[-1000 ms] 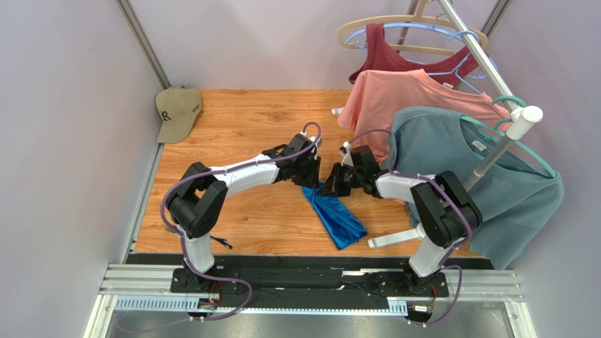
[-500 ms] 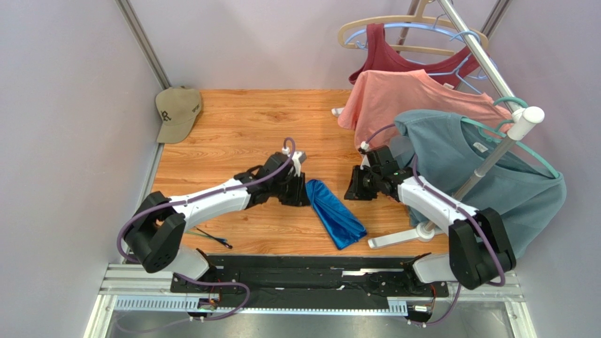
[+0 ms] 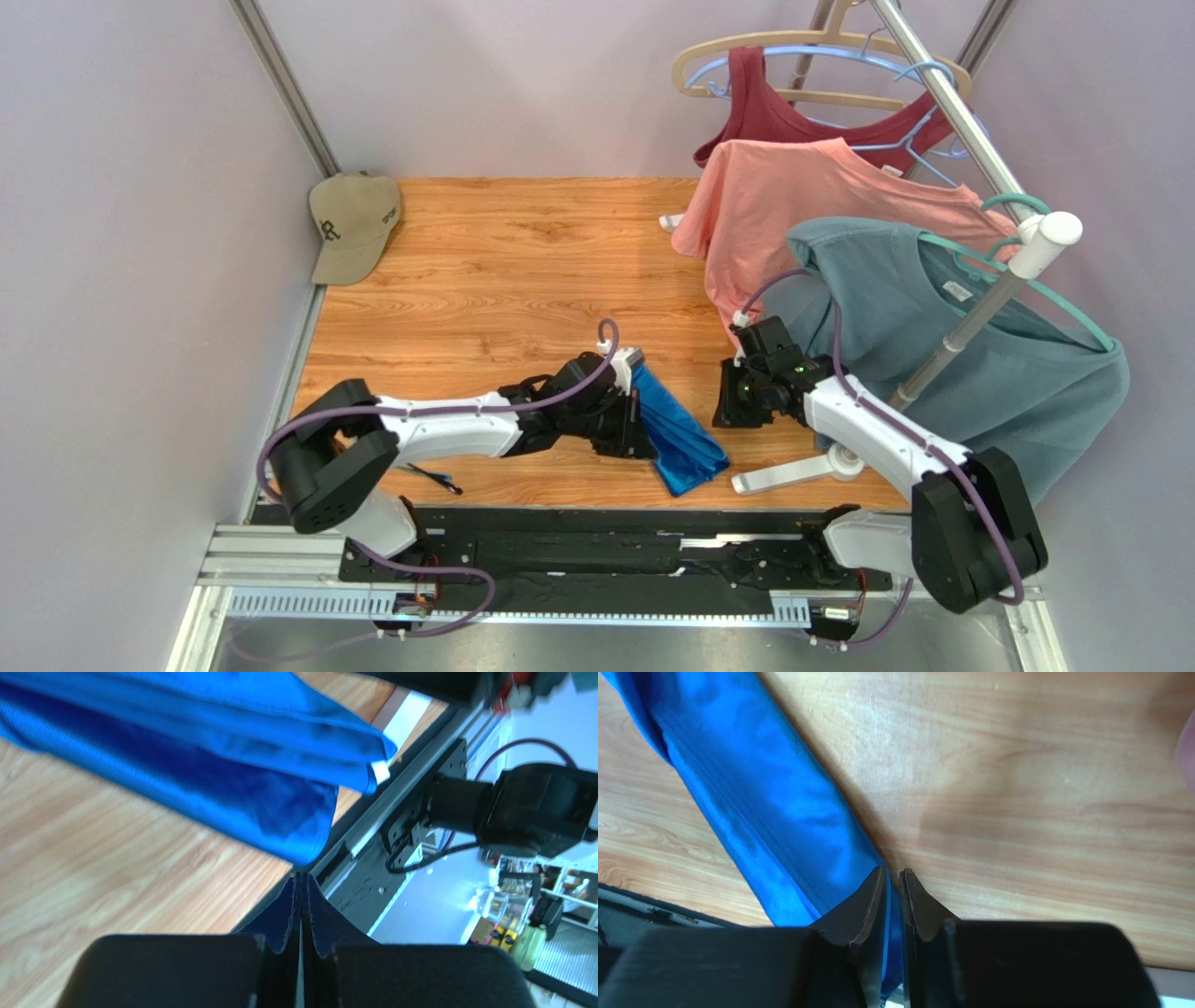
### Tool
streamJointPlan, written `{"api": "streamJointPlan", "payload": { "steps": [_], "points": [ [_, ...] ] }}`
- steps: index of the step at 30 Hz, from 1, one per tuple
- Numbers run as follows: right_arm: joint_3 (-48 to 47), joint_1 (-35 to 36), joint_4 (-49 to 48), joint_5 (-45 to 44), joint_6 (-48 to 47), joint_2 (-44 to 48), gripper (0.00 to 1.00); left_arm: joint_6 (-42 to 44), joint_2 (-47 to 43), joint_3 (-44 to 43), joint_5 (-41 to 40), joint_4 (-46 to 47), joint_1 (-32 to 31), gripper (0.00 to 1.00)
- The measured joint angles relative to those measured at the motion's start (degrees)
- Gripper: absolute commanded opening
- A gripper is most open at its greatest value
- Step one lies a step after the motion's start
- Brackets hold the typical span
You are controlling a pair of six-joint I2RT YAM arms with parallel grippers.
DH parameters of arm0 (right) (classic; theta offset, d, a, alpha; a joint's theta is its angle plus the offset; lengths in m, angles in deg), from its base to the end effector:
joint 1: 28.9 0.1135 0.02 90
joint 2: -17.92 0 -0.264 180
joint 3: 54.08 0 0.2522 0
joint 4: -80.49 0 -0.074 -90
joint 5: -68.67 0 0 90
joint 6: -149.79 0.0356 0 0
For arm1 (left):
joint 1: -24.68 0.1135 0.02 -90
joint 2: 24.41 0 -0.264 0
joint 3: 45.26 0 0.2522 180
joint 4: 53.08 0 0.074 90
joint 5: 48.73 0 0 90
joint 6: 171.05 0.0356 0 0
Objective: Fold the napkin into a case and place the utensils inside
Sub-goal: Smooth out the smaller rectangle-folded napkin at the center of the board.
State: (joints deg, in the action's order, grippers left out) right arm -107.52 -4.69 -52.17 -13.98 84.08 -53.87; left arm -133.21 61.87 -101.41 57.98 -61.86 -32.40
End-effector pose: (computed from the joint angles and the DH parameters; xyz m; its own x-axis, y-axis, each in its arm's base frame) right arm 0.2005 0.0951 0.1853 -0.9447 0.0226 -0.3273 -0.0726 0.9585 0.2756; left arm 0.1572 -0.2617 0.1825 -0.9404 0.0607 -0.3347 0.2982 0.6205 -0.7253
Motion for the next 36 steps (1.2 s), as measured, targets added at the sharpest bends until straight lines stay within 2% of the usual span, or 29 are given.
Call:
{"api": "streamJointPlan", "payload": {
  "steps": [5, 10, 17, 23, 26, 30, 34, 36],
  "points": [
    [3.7, 0.1, -0.9, 1.9, 2.6, 5.6, 0.14, -2.3, 8.6, -1.7, 0.9, 5.5, -0.1, 0.0],
    [5.9, 0.5, -3.0, 4.7, 4.3, 6.3, 0.1, -4.5, 16.1, -2.2, 2.3, 9.0, -0.2, 0.0],
    [7.2, 5.5, -5.7, 6.5, 7.3, 4.8, 0.1, -4.8, 16.9, -2.8, 2.1, 10.3, -0.2, 0.0],
    [9.0, 6.6, -8.4, 7.3, 10.4, 4.6, 0.09, -4.8, 16.9, -2.8, 1.8, 10.4, -0.3, 0.0],
    [9.8, 6.8, -8.9, 7.2, 11.3, 4.7, 0.14, -4.8, 16.9, -2.8, 1.7, 10.5, -0.4, 0.0],
    [9.5, 7.5, -8.1, 5.9, 10.5, 5.0, 0.44, -4.7, 16.9, -2.8, 1.2, 10.5, -0.6, 0.0],
    [6.4, 10.4, -4.3, 1.8, 7.9, 5.3, 0.53, -4.2, 16.4, -3.0, 0.5, 9.5, -0.8, 0.0],
    [4.2, 12.5, -2.8, -0.2, 7.0, 5.2, 0.55, -3.8, 16.2, -3.4, 0.2, 8.4, -0.9, 0.0]
  ]
}}
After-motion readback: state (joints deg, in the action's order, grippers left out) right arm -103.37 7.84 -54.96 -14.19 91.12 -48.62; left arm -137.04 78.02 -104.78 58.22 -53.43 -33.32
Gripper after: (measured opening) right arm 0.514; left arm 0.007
